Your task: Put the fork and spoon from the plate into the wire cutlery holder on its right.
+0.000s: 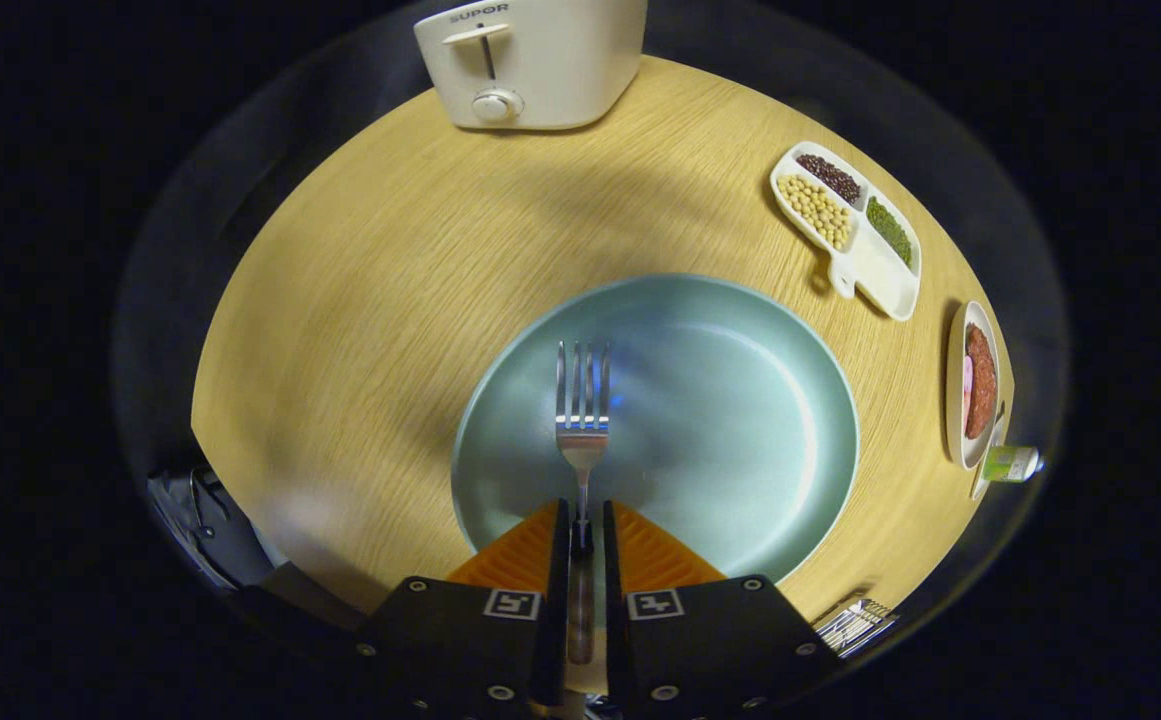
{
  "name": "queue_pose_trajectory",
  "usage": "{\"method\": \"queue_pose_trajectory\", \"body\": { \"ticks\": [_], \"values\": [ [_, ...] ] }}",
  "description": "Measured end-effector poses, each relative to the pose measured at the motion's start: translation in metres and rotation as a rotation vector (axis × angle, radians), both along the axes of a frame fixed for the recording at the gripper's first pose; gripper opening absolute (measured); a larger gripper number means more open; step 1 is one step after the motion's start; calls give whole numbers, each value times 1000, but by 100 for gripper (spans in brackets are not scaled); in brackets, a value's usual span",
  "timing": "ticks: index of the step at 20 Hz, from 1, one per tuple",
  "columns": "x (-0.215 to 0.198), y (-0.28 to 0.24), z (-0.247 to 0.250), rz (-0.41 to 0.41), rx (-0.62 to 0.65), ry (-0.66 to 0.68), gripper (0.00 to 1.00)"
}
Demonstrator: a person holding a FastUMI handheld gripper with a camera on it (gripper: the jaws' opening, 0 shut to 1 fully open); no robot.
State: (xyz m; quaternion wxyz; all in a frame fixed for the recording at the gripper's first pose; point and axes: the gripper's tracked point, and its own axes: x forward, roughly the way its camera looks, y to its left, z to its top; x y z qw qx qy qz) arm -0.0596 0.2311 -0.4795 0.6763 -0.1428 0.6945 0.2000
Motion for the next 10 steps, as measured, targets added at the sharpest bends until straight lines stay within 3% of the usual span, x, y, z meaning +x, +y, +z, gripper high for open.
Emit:
{"method": "queue_pose_trajectory", "body": {
  "ticks": [4, 10],
  "values": [
    [1, 6, 1, -81, 60, 40, 4],
    [18, -4, 18, -189, 131, -65, 4]
  ]
}}
